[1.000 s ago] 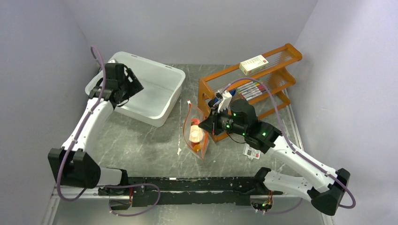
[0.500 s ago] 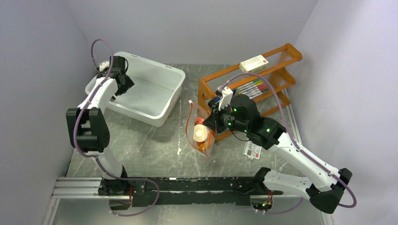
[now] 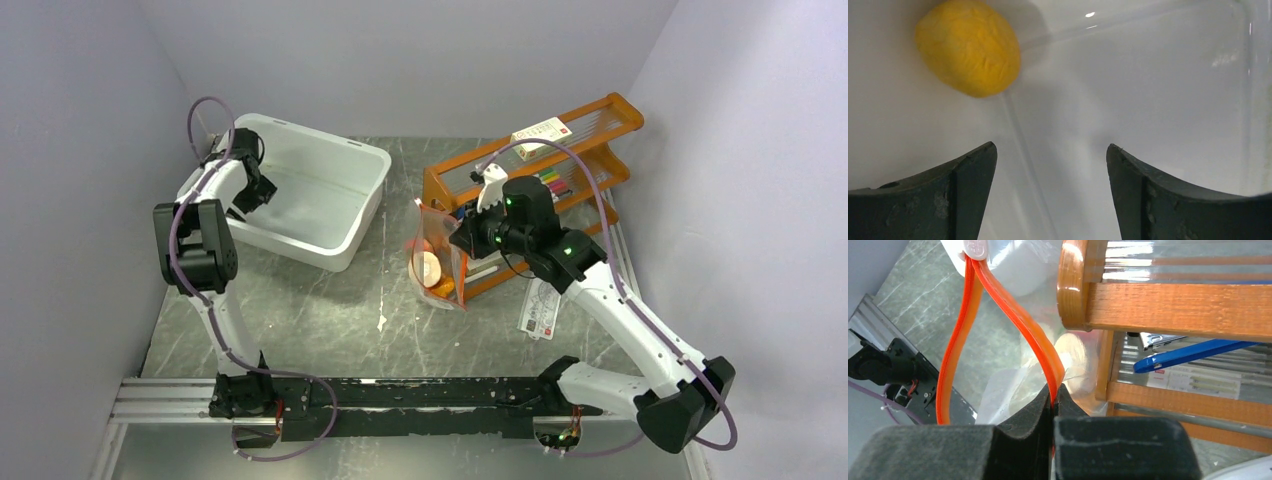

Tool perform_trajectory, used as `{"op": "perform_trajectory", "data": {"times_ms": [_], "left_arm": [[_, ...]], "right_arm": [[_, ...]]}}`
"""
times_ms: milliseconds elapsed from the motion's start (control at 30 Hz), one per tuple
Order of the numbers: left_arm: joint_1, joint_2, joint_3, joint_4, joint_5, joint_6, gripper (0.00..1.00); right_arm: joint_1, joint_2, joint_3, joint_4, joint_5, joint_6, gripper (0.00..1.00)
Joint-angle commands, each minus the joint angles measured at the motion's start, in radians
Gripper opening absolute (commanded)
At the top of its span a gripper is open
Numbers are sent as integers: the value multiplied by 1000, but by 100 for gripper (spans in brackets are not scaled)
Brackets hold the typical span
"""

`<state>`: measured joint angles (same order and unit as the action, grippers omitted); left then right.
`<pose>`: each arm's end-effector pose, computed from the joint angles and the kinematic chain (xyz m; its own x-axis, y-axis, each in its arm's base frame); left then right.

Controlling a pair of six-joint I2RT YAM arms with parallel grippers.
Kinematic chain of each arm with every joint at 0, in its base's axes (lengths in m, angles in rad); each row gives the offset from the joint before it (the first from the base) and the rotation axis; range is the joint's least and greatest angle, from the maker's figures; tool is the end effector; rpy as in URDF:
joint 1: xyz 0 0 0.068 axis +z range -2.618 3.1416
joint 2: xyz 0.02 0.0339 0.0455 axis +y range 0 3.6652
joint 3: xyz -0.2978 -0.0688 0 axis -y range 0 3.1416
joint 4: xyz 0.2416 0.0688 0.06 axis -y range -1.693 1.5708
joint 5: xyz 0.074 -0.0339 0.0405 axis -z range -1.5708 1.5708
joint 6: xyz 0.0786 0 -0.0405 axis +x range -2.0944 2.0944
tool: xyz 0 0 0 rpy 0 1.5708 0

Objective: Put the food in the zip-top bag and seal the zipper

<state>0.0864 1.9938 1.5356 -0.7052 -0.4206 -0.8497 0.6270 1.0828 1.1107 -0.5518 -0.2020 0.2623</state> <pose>0.4388 0.0702 0.1982 -0.4237 -0.7249 -0.5432 -0.8455 0.5317 -0.0501 0.1940 0.1600 0.3677 -0.5768 -0.1042 -0.8102 -0.5859 0.7439 0.3215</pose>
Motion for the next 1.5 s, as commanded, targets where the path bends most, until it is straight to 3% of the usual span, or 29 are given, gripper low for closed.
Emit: {"op": "perform_trajectory", "data": {"times_ms": [0, 233, 467, 667, 833, 1033, 1100, 1300, 1467], "left_arm": [[25, 48, 135, -41, 36, 96, 79], [19, -39, 271, -197, -33, -29, 81], [22, -255, 138, -382, -87, -291, 82], [32, -374, 13, -476, -82, -329, 78], [47, -437, -160, -258, 6, -171, 62], [56, -382, -174, -185, 21, -59, 57], [57, -361, -161, -167, 18, -24, 49], [62, -347, -139, -22, -39, 224, 10], [88, -319, -132, 74, -50, 412, 7]], "right_arm": [[-32, 20, 31, 29, -71, -53, 0], [-34, 48, 35, 68, -88, -38, 0], [-33, 33, 24, 82, -106, -7, 0], [-25, 10, 17, 85, -111, 24, 0], [-5, 1, 19, 78, -97, 54, 0], [4, -10, 22, 56, -109, 75, 0], [5, -13, 25, 52, -105, 73, 0], [7, -8, 38, 38, -96, 66, 0], [7, -4, 39, 33, -87, 67, 0]]}}
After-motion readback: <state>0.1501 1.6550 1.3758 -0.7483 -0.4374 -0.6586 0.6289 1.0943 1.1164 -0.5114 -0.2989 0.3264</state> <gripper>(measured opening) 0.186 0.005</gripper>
